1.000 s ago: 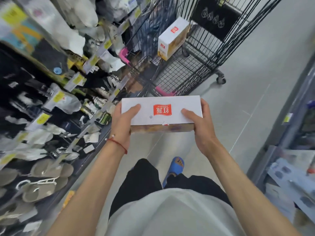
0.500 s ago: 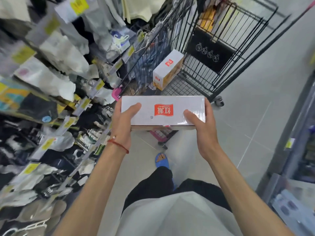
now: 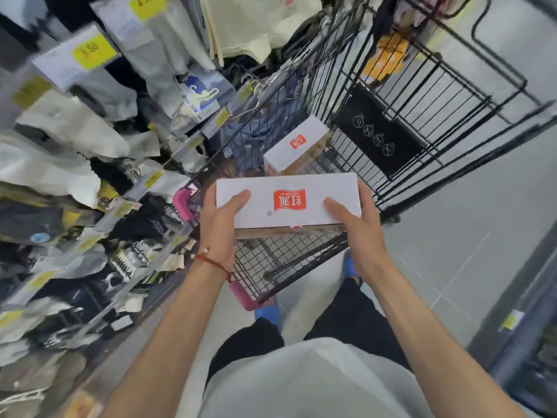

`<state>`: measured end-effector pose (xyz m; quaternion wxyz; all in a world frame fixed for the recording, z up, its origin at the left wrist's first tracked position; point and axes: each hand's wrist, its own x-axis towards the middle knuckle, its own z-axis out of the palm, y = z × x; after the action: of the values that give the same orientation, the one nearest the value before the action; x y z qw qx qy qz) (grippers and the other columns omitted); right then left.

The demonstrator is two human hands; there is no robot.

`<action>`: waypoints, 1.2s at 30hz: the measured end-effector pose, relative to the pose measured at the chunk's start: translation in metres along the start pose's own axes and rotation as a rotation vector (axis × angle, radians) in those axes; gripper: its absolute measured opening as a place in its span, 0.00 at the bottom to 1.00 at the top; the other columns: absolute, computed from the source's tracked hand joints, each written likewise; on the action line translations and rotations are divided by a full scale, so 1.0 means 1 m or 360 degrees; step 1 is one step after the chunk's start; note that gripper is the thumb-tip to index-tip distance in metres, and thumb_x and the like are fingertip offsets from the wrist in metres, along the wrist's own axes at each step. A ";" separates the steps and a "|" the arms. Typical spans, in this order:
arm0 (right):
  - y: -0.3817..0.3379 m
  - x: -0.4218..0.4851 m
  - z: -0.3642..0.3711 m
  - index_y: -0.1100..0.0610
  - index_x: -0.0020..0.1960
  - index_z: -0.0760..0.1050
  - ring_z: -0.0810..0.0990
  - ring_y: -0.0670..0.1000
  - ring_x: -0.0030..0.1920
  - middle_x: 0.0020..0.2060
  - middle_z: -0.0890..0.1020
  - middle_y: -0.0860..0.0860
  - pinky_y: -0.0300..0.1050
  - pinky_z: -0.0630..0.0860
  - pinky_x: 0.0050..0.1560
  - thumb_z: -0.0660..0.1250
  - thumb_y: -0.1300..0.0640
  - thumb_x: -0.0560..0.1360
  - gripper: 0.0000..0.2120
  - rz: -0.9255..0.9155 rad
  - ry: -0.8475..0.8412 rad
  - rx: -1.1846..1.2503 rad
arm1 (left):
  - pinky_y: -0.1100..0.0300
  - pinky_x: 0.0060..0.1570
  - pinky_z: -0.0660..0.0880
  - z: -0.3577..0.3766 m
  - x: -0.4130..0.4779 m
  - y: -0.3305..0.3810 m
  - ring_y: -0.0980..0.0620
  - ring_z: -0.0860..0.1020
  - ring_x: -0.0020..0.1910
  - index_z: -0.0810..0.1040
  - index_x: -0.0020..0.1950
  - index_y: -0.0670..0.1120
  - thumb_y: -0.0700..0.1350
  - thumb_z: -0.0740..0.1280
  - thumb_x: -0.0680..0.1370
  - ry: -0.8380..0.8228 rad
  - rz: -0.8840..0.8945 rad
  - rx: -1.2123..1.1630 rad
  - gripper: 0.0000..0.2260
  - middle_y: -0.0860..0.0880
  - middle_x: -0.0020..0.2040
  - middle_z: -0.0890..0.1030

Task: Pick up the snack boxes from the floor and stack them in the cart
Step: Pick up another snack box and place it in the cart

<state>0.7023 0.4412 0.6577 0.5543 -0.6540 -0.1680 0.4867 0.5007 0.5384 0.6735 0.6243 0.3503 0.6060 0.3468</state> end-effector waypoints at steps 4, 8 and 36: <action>-0.023 0.050 -0.038 0.45 0.74 0.69 0.79 0.50 0.67 0.65 0.81 0.46 0.59 0.77 0.68 0.77 0.52 0.69 0.36 0.0068 -0.0208 -0.0135 | 0.46 0.53 0.82 0.052 0.003 -0.005 0.43 0.83 0.58 0.76 0.67 0.48 0.48 0.75 0.69 0.0220 -0.0043 -0.0088 0.26 0.46 0.59 0.84; -0.043 0.091 -0.072 0.45 0.75 0.69 0.80 0.47 0.66 0.65 0.81 0.44 0.56 0.78 0.67 0.78 0.53 0.69 0.36 0.0139 -0.0401 -0.0292 | 0.35 0.56 0.80 0.095 0.002 -0.013 0.43 0.83 0.58 0.77 0.67 0.49 0.48 0.76 0.70 0.0386 -0.0114 -0.0166 0.26 0.47 0.59 0.85; 0.029 0.330 -0.049 0.49 0.70 0.69 0.79 0.41 0.60 0.60 0.81 0.44 0.31 0.79 0.51 0.77 0.68 0.71 0.34 0.0478 -0.0589 -0.0818 | 0.57 0.64 0.73 0.153 0.189 -0.121 0.55 0.79 0.59 0.75 0.71 0.48 0.54 0.72 0.78 0.0535 -0.0734 0.0119 0.23 0.56 0.59 0.82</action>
<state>0.8885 0.6545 0.4795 0.2539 -0.6903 -0.2845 0.6149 0.6589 0.6351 0.4756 0.5641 0.1635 0.7771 0.2262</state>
